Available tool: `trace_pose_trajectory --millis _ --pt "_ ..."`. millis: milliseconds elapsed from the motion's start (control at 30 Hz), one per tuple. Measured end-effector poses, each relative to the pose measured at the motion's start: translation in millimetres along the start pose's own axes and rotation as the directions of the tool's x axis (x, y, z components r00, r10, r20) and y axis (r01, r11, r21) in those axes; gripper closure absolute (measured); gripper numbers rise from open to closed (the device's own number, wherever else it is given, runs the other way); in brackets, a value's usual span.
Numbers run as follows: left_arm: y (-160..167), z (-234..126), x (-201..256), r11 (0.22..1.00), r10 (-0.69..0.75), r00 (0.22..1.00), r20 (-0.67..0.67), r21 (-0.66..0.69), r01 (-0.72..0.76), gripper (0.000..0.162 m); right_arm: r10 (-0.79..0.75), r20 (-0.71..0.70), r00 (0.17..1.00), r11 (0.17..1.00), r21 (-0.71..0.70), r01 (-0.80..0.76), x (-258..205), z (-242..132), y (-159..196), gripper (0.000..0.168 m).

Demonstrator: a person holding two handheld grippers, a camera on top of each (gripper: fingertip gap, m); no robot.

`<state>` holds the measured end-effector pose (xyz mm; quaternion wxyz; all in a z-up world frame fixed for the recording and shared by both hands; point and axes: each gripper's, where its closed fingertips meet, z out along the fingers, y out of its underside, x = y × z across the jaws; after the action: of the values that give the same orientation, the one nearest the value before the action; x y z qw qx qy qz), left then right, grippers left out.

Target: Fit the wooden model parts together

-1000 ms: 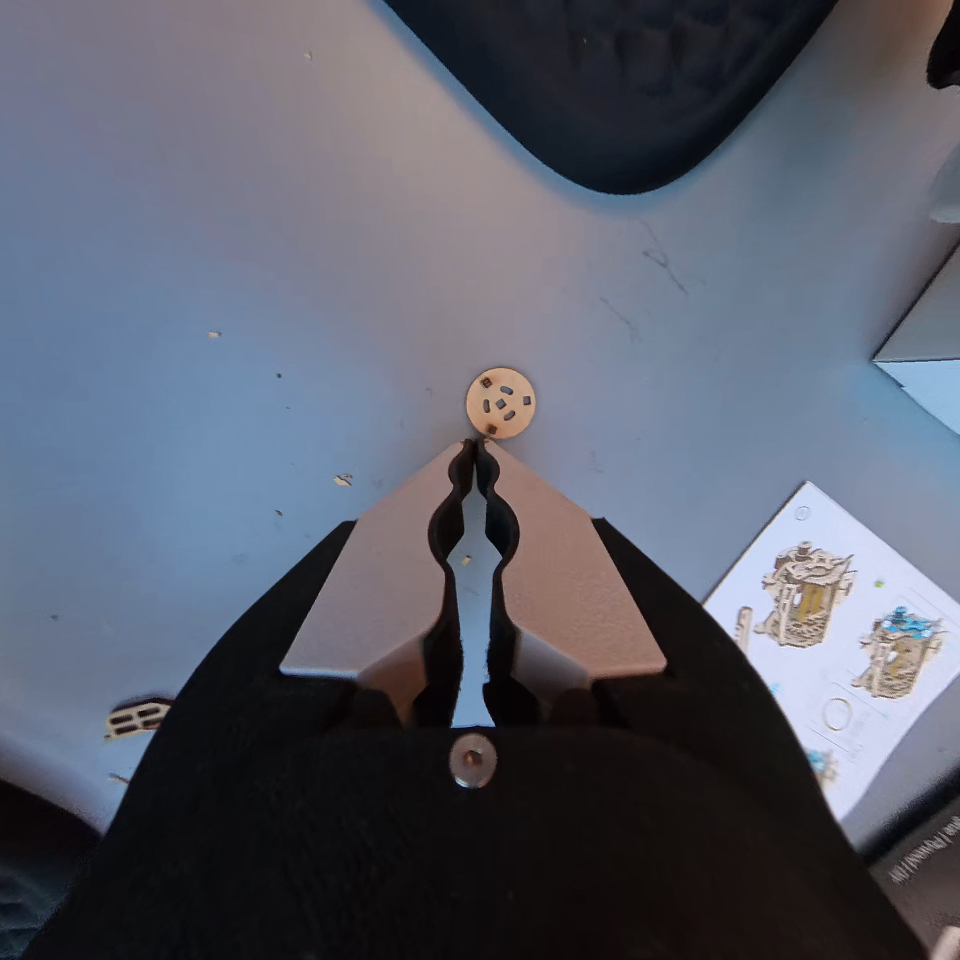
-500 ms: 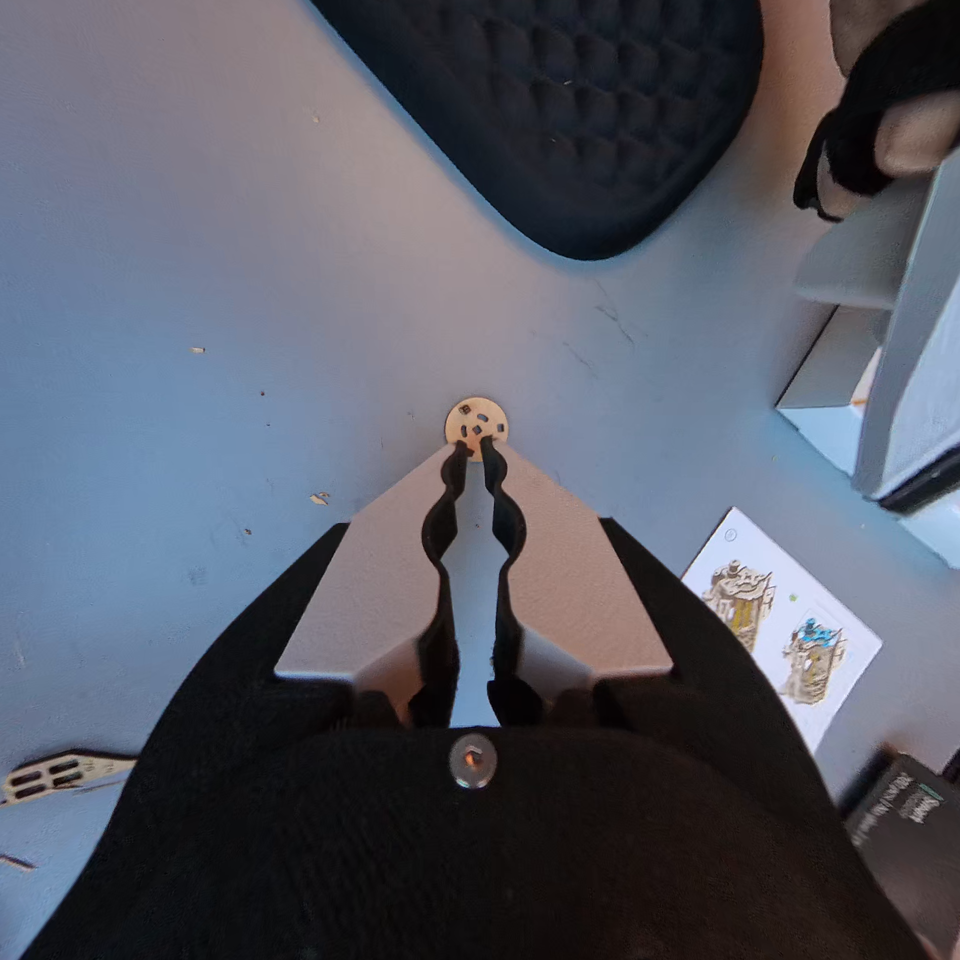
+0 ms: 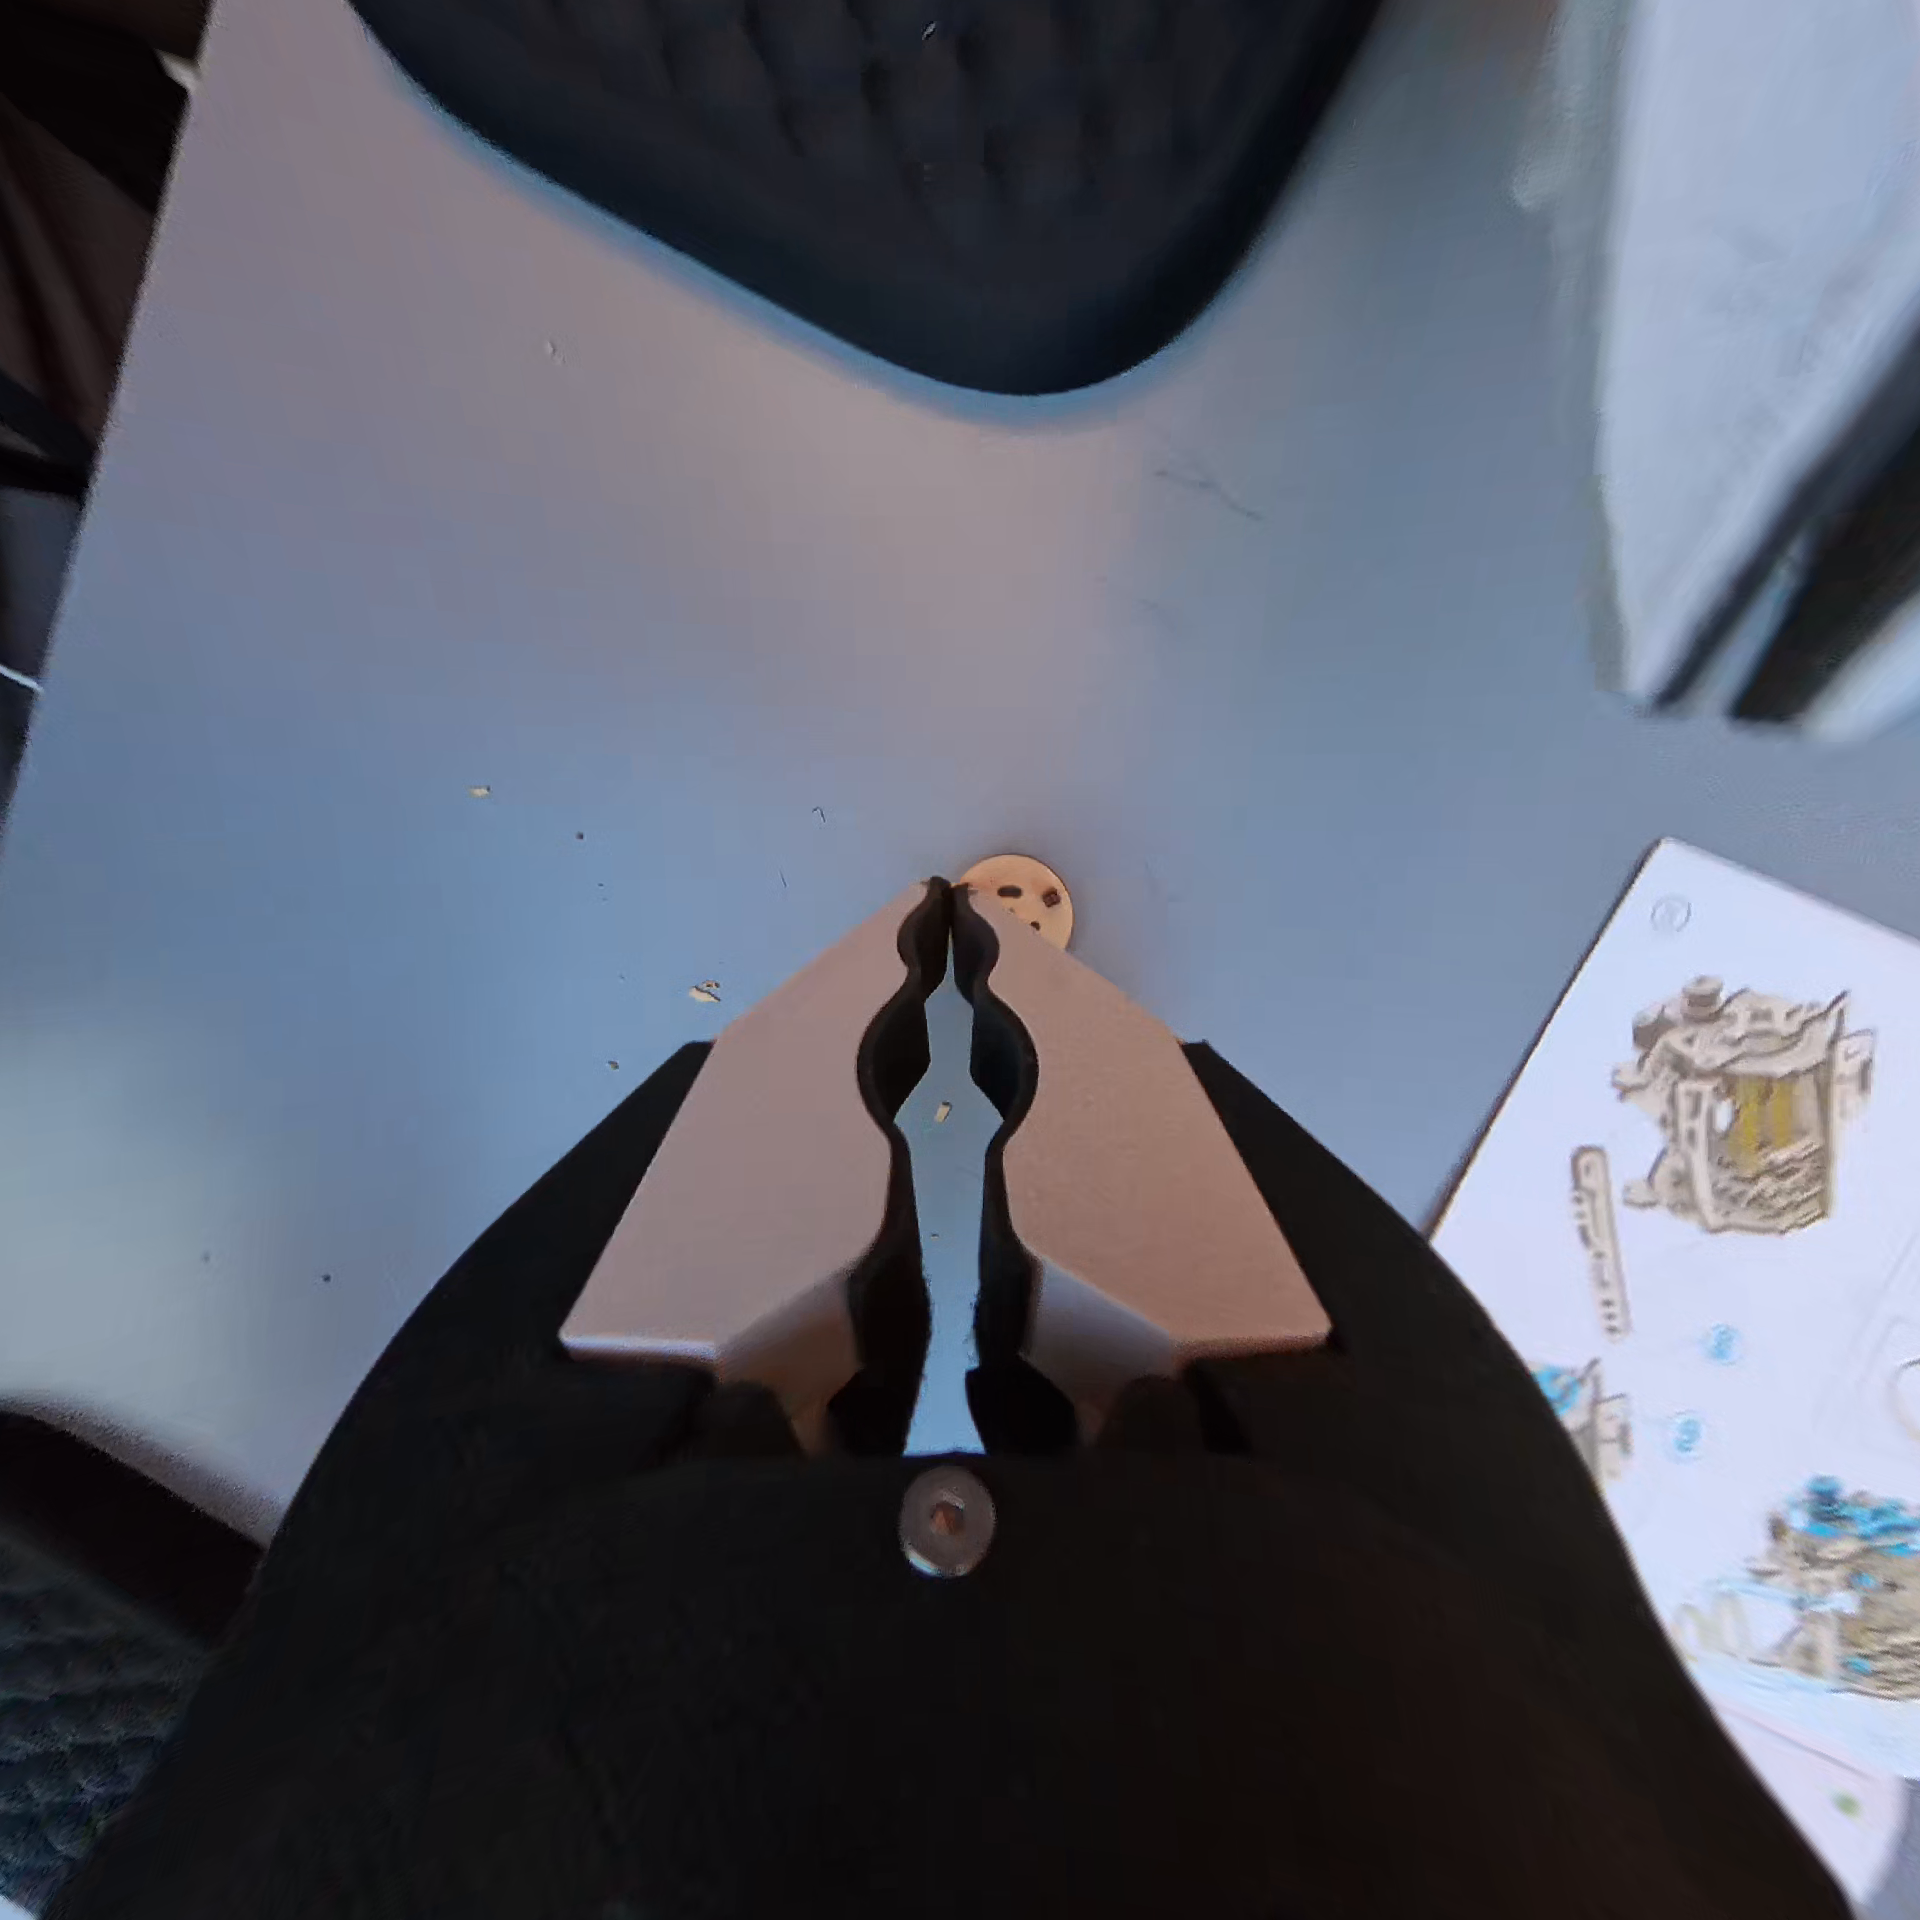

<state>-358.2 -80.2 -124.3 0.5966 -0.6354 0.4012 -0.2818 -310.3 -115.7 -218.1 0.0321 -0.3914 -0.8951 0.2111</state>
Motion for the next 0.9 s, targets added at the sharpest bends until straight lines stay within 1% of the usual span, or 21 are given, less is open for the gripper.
trace_pose_trajectory --millis 67,100,167,233,267,300,333,367,400,467,500,567,633,767,800,833,900 --pt "-3 0 2 1.000 0.006 1.000 -0.004 0.007 -0.006 0.158 0.100 0.008 0.995 0.991 0.091 -0.100 4 -7 2 0.168" --pt "-4 0 3 1.000 0.009 1.000 -0.009 0.011 -0.008 0.158 0.159 0.033 0.987 0.978 0.133 -0.162 4 -11 3 0.168" --pt "-4 2 7 1.000 0.013 1.000 -0.026 0.008 -0.013 0.157 0.283 0.113 0.952 0.922 0.241 -0.303 4 -20 0 0.168" --pt "-1 5 11 1.000 0.018 0.999 -0.045 -0.009 -0.018 0.157 0.340 0.217 0.915 0.857 0.328 -0.396 -1 -29 -3 0.168" --pt "1 6 12 1.000 0.020 0.999 -0.050 -0.017 -0.021 0.157 0.334 0.221 0.916 0.846 0.358 -0.394 -2 -31 -2 0.168" --pt "3 7 13 0.999 0.022 0.998 -0.053 -0.026 -0.023 0.157 0.297 0.211 0.931 0.853 0.380 -0.358 -5 -32 -2 0.163" --pt "5 8 14 0.999 0.021 0.998 -0.058 -0.033 -0.023 0.157 0.258 0.169 0.951 0.869 0.389 -0.305 -6 -32 -2 0.153" --pt "6 9 15 0.999 0.018 0.998 -0.062 -0.038 -0.021 0.157 0.224 0.098 0.970 0.893 0.378 -0.245 -4 -29 -1 0.146" --pt "8 10 15 0.999 0.015 0.998 -0.064 -0.042 -0.017 0.156 0.172 0.049 0.984 0.920 0.349 -0.179 -6 -25 -2 0.144" --pt "10 11 15 0.999 0.010 0.998 -0.066 -0.051 -0.013 0.157 0.115 -0.074 0.991 0.955 0.282 -0.090 2 -18 -4 0.149" --pt "12 11 15 0.998 0.010 0.998 -0.066 -0.057 -0.013 0.157 0.089 -0.101 0.991 0.970 0.235 -0.064 3 -13 -3 0.149" --pt "13 11 15 0.998 0.014 0.998 -0.067 -0.065 -0.019 0.157 0.077 -0.102 0.992 0.980 0.188 -0.057 3 -6 -2 0.154" --pt "12 11 15 0.998 0.017 0.998 -0.066 -0.063 -0.021 0.157 0.104 -0.097 0.990 0.984 0.158 -0.087 6 -1 1 0.154" --pt "9 9 14 0.998 0.019 0.998 -0.062 -0.056 -0.022 0.157 0.163 -0.072 0.984 0.976 0.157 -0.150 5 6 1 0.156" --pt "9 9 14 0.998 0.020 0.998 -0.062 -0.056 -0.023 0.157 0.169 -0.072 0.983 0.977 0.144 -0.158 5 8 3 0.158" --pt "9 9 15 0.998 0.021 0.998 -0.062 -0.058 -0.025 0.157 0.170 -0.082 0.982 0.979 0.131 -0.158 5 10 5 0.166" --pt "10 9 15 0.997 0.027 0.998 -0.064 -0.065 -0.031 0.157 0.167 -0.087 0.982 0.979 0.135 -0.154 5 8 5 0.167"
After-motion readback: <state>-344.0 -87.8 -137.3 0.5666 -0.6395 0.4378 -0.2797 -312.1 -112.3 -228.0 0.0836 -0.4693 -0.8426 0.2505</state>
